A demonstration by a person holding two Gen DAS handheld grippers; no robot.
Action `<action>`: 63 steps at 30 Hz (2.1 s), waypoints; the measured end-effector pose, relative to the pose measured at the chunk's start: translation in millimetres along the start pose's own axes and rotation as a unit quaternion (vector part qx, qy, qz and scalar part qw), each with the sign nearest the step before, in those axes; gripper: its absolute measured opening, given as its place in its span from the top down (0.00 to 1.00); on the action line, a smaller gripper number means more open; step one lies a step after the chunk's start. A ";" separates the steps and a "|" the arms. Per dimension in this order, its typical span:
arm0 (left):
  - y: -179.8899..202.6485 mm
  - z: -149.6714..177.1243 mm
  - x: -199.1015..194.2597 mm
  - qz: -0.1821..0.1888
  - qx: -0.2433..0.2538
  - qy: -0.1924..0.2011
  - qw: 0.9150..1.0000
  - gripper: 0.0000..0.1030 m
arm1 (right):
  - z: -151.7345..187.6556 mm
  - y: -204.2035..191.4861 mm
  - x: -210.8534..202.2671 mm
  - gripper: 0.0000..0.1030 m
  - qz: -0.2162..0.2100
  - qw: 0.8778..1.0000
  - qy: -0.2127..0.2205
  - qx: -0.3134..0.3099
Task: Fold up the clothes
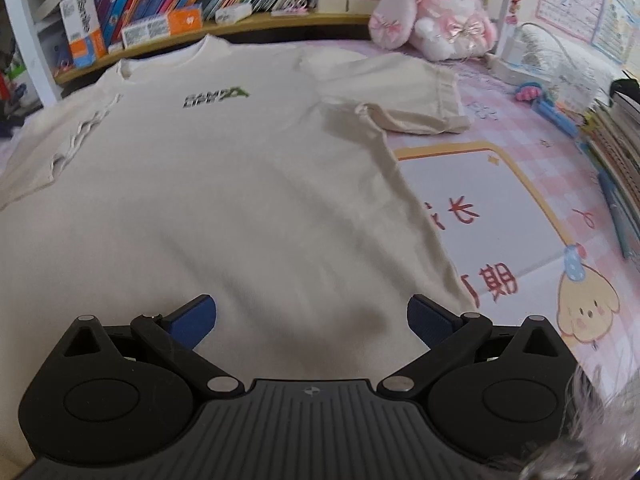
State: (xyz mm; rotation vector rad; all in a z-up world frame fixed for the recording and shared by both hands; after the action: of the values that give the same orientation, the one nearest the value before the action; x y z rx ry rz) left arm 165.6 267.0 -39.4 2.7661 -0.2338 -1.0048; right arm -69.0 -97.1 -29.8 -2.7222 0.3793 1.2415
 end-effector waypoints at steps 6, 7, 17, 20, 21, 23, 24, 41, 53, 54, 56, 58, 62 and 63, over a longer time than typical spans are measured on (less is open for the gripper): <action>16.9 48.8 -54.7 0.006 0.055 -0.019 0.998 0.34 | 5.7 -6.2 -19.6 0.00 0.019 1.000 0.018 0.016; 19.2 56.1 -63.2 0.004 0.065 -0.020 0.998 0.30 | 7.1 -7.8 -22.9 0.00 0.022 0.999 0.021 0.017; 51.1 98.3 -101.2 0.035 0.109 -0.034 0.993 0.17 | 20.8 -20.1 -51.3 0.00 0.035 0.998 0.038 0.026; 60.8 102.1 -104.2 0.048 0.114 -0.034 0.992 0.17 | 24.2 -18.6 -58.6 0.00 0.039 0.998 0.043 0.030; 62.6 102.5 -106.0 0.048 0.116 -0.032 0.992 0.17 | 24.3 -16.8 -60.2 0.00 0.041 0.998 0.045 0.031; 64.7 102.3 -108.4 0.045 0.115 -0.027 0.992 0.17 | 23.4 -12.5 -62.5 0.00 0.045 0.997 0.048 0.034; 64.5 102.2 -108.7 0.042 0.112 -0.026 0.992 0.16 | 22.3 -9.7 -63.2 0.00 0.047 0.997 0.050 0.035; 121.3 119.9 -106.5 -0.092 0.029 -0.051 0.994 0.16 | -55.3 97.3 1.6 0.00 -0.008 0.997 0.059 0.058; 204.5 164.9 -123.9 -0.156 0.017 -0.059 0.986 0.16 | -108.0 170.8 70.0 0.35 -0.163 0.978 -0.003 0.130; 208.2 167.6 -125.4 -0.159 0.015 -0.060 0.985 0.16 | -110.3 174.4 75.5 0.37 -0.169 0.975 -0.010 0.145; 213.8 172.1 -128.7 -0.170 0.011 -0.061 0.984 0.16 | -115.0 181.7 86.3 0.40 -0.179 0.968 -0.024 0.175; 215.5 175.2 -130.7 -0.182 0.002 -0.065 0.981 0.16 | -118.1 189.5 97.8 0.41 -0.187 0.958 -0.038 0.214; 218.9 178.6 -133.4 -0.197 -0.013 -0.070 0.978 0.16 | -125.1 203.7 113.3 0.42 -0.197 0.935 -0.044 0.291; 220.4 179.0 -133.4 -0.198 -0.011 -0.072 0.977 0.16 | -126.6 206.6 115.7 0.42 -0.197 0.931 -0.044 0.305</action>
State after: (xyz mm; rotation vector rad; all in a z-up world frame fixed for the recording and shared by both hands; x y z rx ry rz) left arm -69.7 59.4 -41.2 2.7803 0.3240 -1.2882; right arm 38.3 -343.2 -36.5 -2.0708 0.1554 0.9308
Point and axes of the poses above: each gripper's, at about its wrist camera, not at the fingertips, and x roughly the way its jaws point, y to its right, z to its underside, the point moved 2 cm from there along x, roughly the way its jaws point, and after that the axes turned 4 degrees about y, right-handed, at the moved point
